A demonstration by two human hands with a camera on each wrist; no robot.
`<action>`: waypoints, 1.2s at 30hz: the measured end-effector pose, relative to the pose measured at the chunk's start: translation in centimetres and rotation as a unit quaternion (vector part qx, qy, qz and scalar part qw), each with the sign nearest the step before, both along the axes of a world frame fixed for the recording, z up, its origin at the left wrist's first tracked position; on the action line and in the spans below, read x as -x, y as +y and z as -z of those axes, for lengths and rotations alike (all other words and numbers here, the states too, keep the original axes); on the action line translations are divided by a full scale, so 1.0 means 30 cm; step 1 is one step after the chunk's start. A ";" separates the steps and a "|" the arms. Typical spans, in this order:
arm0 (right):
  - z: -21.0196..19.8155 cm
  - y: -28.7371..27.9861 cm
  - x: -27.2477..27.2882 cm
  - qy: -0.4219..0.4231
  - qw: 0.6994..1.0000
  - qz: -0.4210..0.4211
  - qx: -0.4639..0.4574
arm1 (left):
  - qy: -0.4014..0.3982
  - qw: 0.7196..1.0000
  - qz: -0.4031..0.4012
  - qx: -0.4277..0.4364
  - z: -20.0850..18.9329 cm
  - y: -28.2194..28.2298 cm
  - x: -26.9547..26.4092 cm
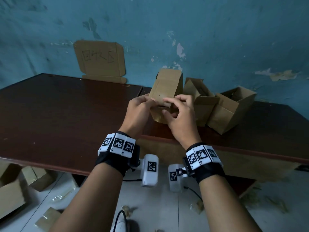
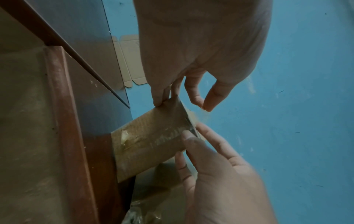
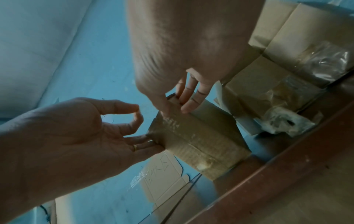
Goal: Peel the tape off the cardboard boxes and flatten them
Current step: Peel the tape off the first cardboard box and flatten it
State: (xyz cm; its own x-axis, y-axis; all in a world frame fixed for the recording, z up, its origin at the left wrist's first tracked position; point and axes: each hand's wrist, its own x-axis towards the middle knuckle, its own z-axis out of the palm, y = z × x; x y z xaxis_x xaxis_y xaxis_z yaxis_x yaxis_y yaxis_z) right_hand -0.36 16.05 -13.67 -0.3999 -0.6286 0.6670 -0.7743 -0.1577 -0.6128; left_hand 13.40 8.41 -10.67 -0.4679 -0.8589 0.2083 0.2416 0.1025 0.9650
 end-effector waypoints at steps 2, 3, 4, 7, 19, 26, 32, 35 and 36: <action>-0.009 0.000 0.000 -0.001 1.000 0.014 0.011 | 0.001 1.000 0.008 0.005 0.002 -0.006 -0.004; -0.014 0.000 0.000 -0.001 1.000 0.019 0.015 | 0.002 1.000 0.015 0.006 0.002 -0.008 -0.007; -0.019 0.000 0.001 -0.001 1.000 0.025 0.017 | 0.002 1.000 0.021 0.007 -0.001 -0.007 -0.010; -0.031 0.000 0.000 -0.001 0.999 0.048 0.006 | 0.004 0.999 0.042 0.014 -0.006 -0.003 -0.016; -0.066 0.003 -0.010 -0.058 0.996 0.067 -0.019 | -0.015 0.994 0.102 0.038 0.013 -0.007 -0.025; -0.063 0.006 0.010 -0.098 0.994 0.045 -0.022 | -0.004 0.993 0.108 0.046 0.023 -0.009 -0.012; -0.044 0.022 0.014 -0.055 0.998 -0.012 0.008 | -0.005 0.999 0.044 0.014 0.038 -0.019 0.009; -0.028 0.012 0.011 -0.032 0.999 -0.003 0.037 | -0.002 0.999 0.038 0.016 0.032 -0.015 0.017; -0.025 0.010 0.010 -0.029 0.999 0.006 0.041 | -0.001 0.999 0.033 0.019 0.032 -0.014 0.018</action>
